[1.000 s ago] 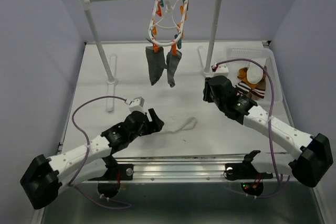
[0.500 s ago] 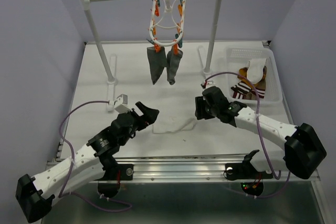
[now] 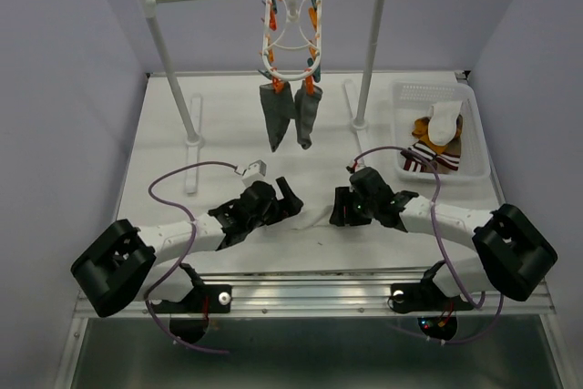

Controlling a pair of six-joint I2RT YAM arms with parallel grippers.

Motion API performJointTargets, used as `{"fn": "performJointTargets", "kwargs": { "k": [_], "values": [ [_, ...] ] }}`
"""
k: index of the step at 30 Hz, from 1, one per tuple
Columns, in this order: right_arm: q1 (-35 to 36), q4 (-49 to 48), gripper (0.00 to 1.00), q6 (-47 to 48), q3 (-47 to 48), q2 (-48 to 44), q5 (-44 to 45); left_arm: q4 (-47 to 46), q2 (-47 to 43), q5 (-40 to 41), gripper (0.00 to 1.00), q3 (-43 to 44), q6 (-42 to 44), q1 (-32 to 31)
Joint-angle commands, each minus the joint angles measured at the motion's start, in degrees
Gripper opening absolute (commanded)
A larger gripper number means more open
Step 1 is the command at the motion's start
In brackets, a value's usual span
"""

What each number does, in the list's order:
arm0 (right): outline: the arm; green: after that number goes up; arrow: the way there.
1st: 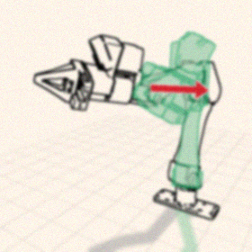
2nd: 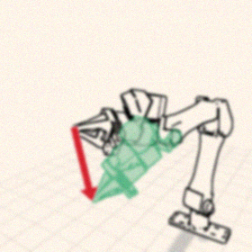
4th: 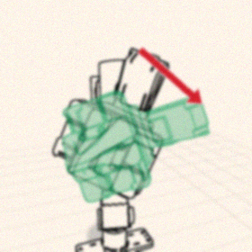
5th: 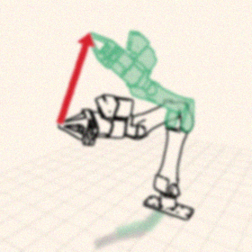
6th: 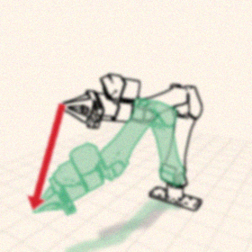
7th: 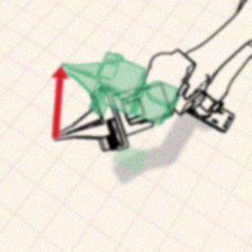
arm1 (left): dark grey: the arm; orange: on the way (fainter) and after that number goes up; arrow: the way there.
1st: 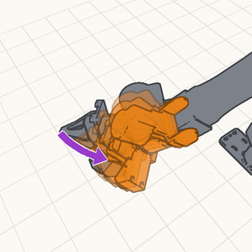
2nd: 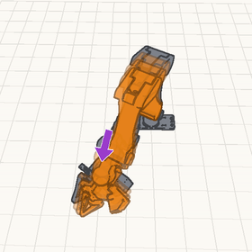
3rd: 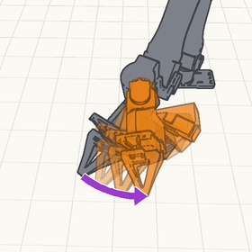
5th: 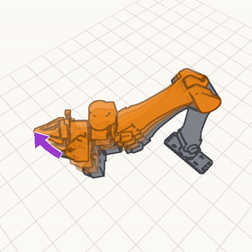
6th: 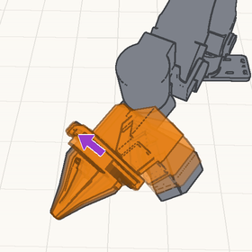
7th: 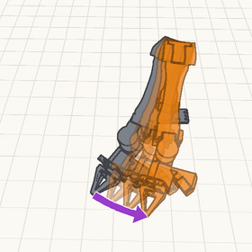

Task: Clip the socks to the hanger

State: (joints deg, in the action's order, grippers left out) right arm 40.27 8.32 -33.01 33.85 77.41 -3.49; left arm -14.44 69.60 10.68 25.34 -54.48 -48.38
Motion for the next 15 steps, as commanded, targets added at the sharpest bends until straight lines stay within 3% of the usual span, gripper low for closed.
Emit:
{"fn": "performJointTargets", "kwargs": {
  "k": [1,5,6,9,15],
  "values": [
    [0.6,-7.7,0.58,-2.8,-0.6,1.3,-2.3,-4.5,2.8,-1.7,0.99,2.0,0.4,-0.1],
    [0.6,-12.2,0.54,-4.1,-1.0,3.3,-2.4,-4.9,3.3,-1.1,0.99,0.7,-1.1,-0.1],
    [0.6,-13.1,0.39,-4.4,-1.1,3.7,-2.5,-4.2,3.3,-0.8,0.99,0.5,-1.5,-0.1],
    [0.6,-12.8,0.12,-4.1,0.1,5.9,-1.2,-4.1,2.6,0.0,0.99,-0.9,-2.7,-0.1],
    [0.6,3.1,0.05,3.0,3.4,0.3,8.0,-4.6,0.4,2.9,0.99,-4.2,-4.6,0.0]
  ]
}}
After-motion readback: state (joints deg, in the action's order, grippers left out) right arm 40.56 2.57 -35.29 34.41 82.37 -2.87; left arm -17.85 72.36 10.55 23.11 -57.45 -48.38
